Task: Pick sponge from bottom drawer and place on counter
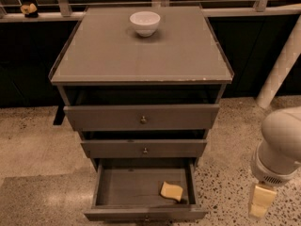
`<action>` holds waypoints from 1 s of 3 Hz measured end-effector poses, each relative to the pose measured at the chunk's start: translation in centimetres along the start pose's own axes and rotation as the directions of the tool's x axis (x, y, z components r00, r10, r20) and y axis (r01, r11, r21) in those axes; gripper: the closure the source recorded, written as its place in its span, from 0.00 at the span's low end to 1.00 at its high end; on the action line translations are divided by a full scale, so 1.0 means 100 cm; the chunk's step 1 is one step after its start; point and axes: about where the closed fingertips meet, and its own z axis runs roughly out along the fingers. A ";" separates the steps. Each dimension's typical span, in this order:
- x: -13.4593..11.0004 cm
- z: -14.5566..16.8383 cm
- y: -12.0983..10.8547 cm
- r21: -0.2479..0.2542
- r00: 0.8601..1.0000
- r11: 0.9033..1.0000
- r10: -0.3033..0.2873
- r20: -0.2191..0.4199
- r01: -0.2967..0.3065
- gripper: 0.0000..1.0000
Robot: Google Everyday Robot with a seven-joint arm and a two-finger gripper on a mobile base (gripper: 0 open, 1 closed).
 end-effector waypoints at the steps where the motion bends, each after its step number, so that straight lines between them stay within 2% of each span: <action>1: 0.026 0.080 0.032 -0.102 0.999 0.994 0.021 -0.033 -0.025 0.00; 2: 0.034 0.146 0.062 -0.189 1.000 0.982 0.011 0.004 -0.010 0.00; 3: 0.021 0.195 0.085 -0.231 0.993 0.970 -0.059 0.099 0.081 0.00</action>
Offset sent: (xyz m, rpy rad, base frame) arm -0.0901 -0.0150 -0.2335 0.1742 0.2466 0.0151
